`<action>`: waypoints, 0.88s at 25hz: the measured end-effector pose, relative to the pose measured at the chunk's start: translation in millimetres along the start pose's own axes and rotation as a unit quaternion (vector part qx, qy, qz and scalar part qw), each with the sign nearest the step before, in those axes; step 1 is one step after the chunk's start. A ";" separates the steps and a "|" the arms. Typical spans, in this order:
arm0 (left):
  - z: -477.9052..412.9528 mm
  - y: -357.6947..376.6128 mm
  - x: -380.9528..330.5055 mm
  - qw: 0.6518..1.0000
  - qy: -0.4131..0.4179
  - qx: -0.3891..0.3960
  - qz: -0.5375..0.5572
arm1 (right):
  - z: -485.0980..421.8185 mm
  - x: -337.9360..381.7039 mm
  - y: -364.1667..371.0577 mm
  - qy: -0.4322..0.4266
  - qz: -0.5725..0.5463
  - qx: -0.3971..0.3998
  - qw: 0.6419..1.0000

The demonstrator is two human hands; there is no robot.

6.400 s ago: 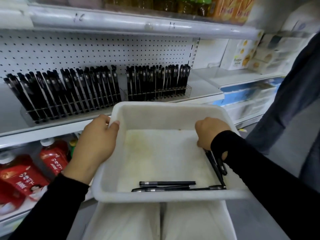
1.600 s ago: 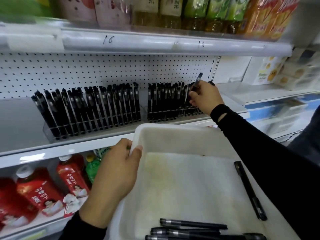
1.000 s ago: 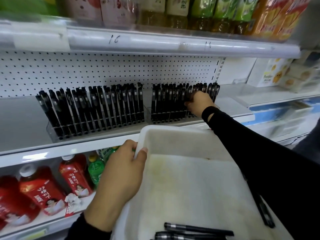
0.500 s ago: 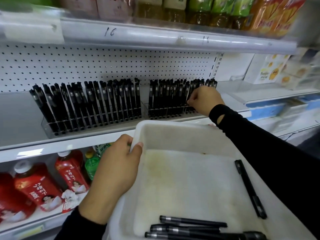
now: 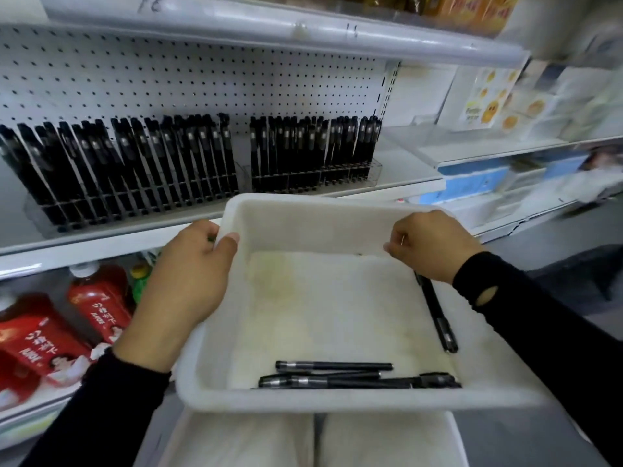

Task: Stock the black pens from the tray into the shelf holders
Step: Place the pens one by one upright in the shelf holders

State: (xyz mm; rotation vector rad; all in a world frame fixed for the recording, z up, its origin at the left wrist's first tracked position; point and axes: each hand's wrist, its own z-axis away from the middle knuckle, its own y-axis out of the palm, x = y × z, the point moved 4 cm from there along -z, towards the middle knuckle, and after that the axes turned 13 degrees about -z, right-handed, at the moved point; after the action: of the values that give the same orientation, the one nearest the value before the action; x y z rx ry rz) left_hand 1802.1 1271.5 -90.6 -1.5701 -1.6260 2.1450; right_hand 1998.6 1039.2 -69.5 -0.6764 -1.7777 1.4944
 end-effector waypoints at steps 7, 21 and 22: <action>6.2 -2.1 -3.4 1.000 0.009 0.000 -0.001 | 25.7 3.8 16.7 0.052 0.151 0.081 0.984; 5.9 -2.2 -2.5 1.000 0.003 0.002 0.010 | 30.5 3.2 27.7 0.114 -0.053 0.209 0.970; 5.8 -2.3 -2.4 1.000 0.002 0.002 0.010 | 32.4 4.6 30.0 0.105 -0.038 0.222 0.969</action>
State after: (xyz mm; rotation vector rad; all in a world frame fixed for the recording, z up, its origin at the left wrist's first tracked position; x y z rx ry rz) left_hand 1798.0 1267.1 -87.5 -1.5966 -1.6101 2.1514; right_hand 1968.8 1028.9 -100.7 -0.5087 -1.2362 1.6278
